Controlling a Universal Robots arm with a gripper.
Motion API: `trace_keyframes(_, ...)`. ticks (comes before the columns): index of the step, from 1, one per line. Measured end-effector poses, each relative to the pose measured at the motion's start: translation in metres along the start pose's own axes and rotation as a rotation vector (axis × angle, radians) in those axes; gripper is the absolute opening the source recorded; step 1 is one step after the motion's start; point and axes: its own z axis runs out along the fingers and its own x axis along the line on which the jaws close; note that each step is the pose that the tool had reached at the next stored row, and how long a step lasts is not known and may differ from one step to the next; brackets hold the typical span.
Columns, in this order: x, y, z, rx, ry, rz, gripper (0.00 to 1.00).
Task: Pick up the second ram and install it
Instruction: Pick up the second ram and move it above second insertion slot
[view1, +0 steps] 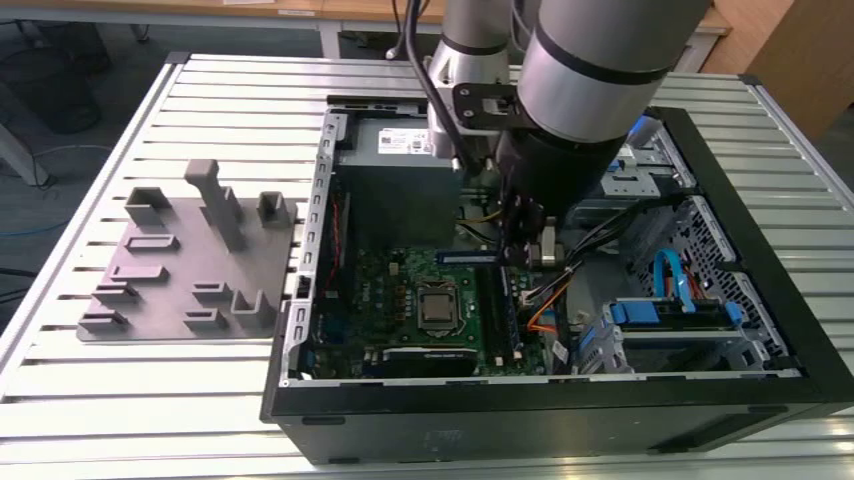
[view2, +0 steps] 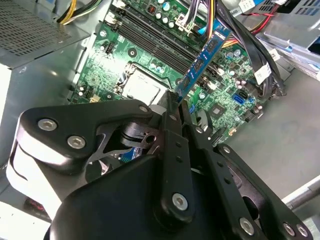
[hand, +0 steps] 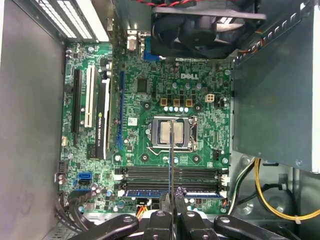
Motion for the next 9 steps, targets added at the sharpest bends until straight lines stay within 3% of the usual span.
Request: trace_keyframes(9,0.0014,-0.0002,0.0163,0.0000,0.0002,0.000,0.14)
